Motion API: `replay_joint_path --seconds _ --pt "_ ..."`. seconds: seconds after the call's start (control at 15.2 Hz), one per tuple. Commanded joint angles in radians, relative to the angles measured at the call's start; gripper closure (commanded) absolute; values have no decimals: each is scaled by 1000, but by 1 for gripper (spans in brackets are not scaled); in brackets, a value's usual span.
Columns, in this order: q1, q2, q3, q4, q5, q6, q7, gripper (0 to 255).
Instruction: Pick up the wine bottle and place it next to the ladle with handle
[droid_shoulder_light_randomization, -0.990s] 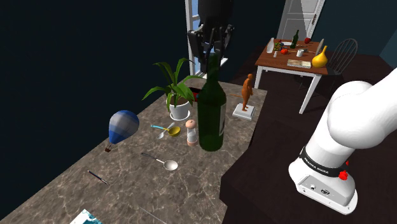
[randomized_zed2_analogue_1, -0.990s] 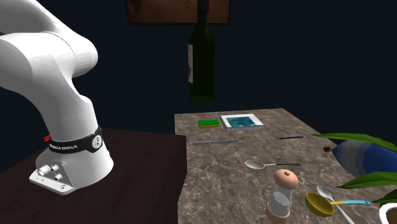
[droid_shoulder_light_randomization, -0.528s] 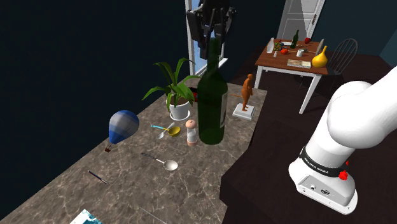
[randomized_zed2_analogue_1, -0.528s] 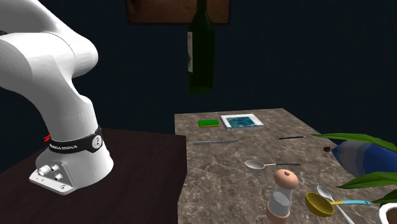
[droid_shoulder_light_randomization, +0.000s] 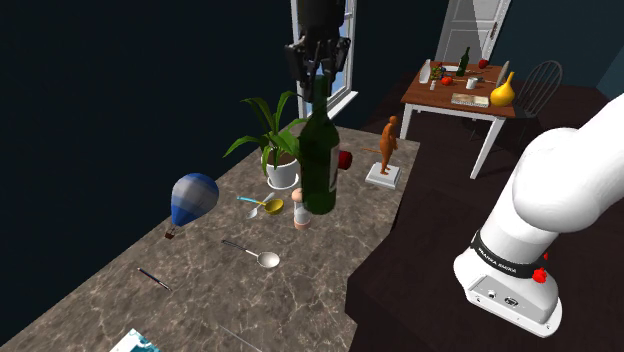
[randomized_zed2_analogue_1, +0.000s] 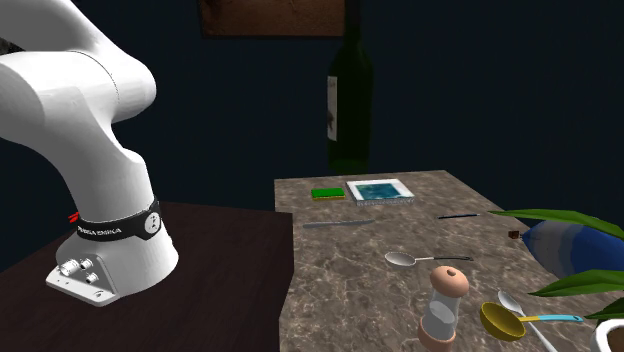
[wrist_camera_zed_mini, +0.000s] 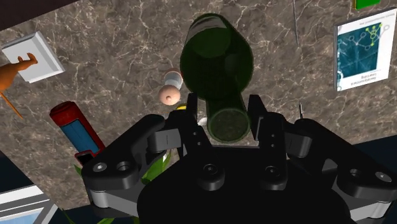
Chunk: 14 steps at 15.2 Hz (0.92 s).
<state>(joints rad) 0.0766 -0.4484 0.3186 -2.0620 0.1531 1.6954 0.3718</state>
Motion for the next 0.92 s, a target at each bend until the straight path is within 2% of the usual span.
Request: replay_joint_path --seconds 0.0,0.46,0.86 --pt "-15 35 -17 -10 -14 43 -32 255" --pt "-64 194 -59 3 -62 179 -114 255" --pt "-101 357 -92 64 -103 274 -172 255"
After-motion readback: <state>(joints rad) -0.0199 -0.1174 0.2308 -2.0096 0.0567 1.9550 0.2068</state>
